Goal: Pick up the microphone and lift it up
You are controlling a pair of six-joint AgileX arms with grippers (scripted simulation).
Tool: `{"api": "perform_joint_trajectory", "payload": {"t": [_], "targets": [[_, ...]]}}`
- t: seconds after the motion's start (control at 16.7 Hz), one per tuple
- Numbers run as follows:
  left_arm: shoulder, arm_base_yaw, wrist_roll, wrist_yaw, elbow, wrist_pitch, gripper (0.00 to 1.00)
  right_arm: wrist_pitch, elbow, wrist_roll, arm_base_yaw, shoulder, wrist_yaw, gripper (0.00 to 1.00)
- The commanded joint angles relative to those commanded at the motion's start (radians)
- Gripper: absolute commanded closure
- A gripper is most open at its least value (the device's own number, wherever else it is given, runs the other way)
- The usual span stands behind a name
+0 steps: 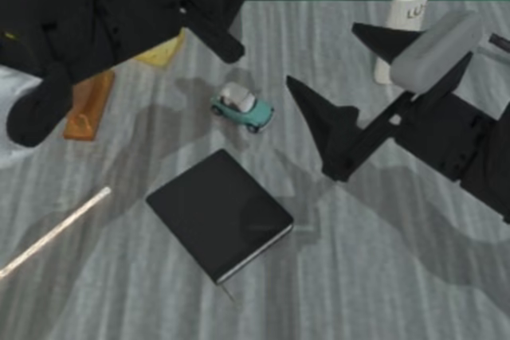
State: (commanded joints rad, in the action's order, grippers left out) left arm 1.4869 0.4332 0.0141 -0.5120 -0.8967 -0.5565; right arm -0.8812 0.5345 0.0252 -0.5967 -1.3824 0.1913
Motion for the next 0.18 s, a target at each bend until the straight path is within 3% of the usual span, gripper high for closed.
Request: {"api": "perform_joint_trajectory", "payload": {"t": [0.18], "targets": [[-0.018, -0.032, 0.001, -0.029, 0.016, 0.002, 1.0, 0.001, -0.045, 0.0, 0.005, 0.047, 0.011, 0.0]]}}
